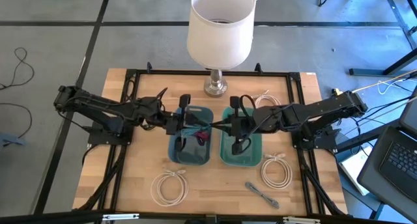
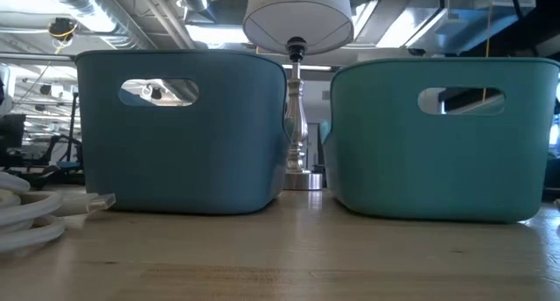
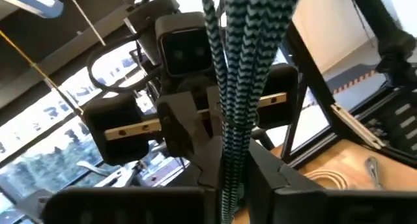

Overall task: Pick and place items into bin
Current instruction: Put the blue patterned USB cable into the blue bin

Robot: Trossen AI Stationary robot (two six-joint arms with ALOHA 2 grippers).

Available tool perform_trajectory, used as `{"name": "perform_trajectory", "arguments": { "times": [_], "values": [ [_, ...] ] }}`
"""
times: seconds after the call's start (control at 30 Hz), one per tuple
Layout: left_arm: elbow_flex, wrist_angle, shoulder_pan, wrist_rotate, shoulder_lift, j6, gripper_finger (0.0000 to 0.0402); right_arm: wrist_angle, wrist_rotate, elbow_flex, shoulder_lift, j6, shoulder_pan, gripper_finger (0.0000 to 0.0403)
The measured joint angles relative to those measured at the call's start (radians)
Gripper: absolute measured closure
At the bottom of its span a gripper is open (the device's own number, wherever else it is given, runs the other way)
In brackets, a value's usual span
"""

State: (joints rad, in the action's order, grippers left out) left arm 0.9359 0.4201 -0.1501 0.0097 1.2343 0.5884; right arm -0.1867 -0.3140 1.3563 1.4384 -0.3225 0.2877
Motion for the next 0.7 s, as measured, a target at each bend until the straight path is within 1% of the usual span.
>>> {"name": "perform_trajectory", "arguments": {
  "times": [0.07, 0.1, 0.2, 0.27, 0.33, 0.4, 0.47, 0.5, 0.6, 0.7],
  "values": [
    [0.0, -0.007, 0.0, -0.045, -0.001, 0.001, 0.0376, -0.019, -0.014, 0.0, -0.001, 0.0, -0.002, 0.0401],
    [0.0, -0.022, -0.004, -0.086, -0.007, 0.002, 0.0376, -0.037, -0.047, 0.0, -0.007, 0.0, -0.002, 0.0399],
    [0.0, -0.114, -0.016, -0.233, -0.042, 0.025, 0.0376, -0.124, -0.204, 0.001, -0.043, 0.031, 0.016, 0.0389],
    [0.0, -0.192, -0.028, -0.294, -0.081, 0.018, 0.0376, -0.249, -0.31, 0.0, -0.079, 0.088, 0.035, 0.038],
    [0.003, -0.287, -0.036, -0.318, -0.118, -0.013, 0.0376, -0.325, -0.356, 0.002, -0.111, 0.167, 0.056, 0.0369],
    [0.002, -0.399, -0.039, -0.358, -0.144, -0.063, 0.0376, -0.456, -0.402, 0.002, -0.136, 0.285, 0.073, 0.0357],
    [-0.002, -0.522, -0.037, -0.402, -0.173, -0.122, 0.0376, -0.605, -0.412, 0.002, -0.149, 0.421, 0.087, 0.0341],
    [-0.001, -0.549, -0.033, -0.414, -0.183, -0.16, 0.0376, -0.677, -0.411, 0.002, -0.155, 0.491, 0.09, 0.0332],
    [0.001, -0.684, -0.003, -0.4, -0.191, -0.286, 0.0376, -0.851, -0.382, 0.002, -0.153, 0.682, 0.098, 0.0301],
    [0.001, -0.805, 0.045, -0.392, -0.143, -0.374, 0.0376, -0.957, -0.324, 0.0, -0.141, 0.822, 0.105, 0.0273]
  ]
}}
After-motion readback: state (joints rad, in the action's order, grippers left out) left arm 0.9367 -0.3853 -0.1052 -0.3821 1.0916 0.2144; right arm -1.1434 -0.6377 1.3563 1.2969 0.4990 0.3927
